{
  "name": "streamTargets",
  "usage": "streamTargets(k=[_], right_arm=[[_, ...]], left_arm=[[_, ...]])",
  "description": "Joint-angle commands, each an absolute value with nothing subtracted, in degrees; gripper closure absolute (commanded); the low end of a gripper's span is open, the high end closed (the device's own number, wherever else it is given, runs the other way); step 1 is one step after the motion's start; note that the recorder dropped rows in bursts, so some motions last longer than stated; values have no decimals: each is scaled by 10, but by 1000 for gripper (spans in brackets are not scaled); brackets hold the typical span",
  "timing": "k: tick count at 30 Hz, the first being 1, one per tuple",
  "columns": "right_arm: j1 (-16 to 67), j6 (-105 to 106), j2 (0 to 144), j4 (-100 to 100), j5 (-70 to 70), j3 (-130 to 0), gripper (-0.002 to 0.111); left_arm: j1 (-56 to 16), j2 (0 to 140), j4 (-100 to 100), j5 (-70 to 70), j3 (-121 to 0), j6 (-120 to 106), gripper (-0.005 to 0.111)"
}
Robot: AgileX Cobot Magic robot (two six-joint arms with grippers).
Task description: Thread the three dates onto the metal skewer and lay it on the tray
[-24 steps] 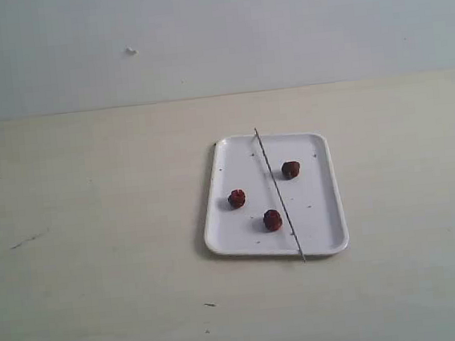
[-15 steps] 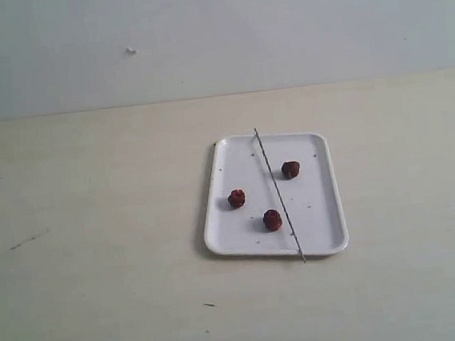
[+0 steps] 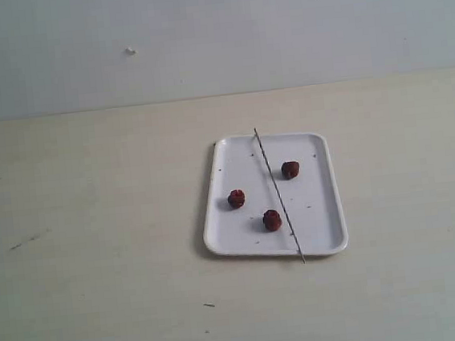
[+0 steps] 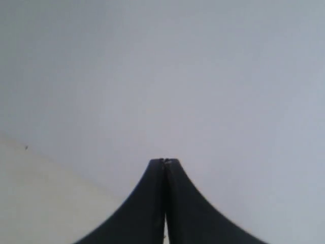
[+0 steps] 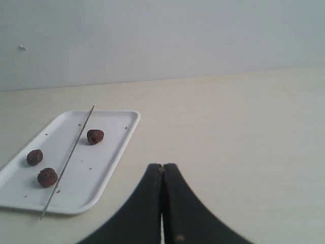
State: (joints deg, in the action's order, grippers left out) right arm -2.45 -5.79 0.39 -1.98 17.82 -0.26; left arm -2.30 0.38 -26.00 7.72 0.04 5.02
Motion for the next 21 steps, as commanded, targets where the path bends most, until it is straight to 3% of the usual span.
streamTargets(k=[1,4,7,10,15,21], right_arm=[[-28,-58,0,-22,170,0,108],[-28,-58,0,-22,170,0,108],[-28,-58,0,-22,170,0,108],[-28,-58,0,-22,170,0,108],[-28,-58,0,-22,170,0,108],[-28,-57,0,-10,157,0,108]], left_arm=[[-27,0,-256,286,0,173,107],[-27,41,-100,339,-102,303,107],[-27,119,48,239,-216,380,107],[-27,291,204,95,-335,424,107],[-30,386,246,35,-329,422,107],[-30,337,311,41,-245,424,107]])
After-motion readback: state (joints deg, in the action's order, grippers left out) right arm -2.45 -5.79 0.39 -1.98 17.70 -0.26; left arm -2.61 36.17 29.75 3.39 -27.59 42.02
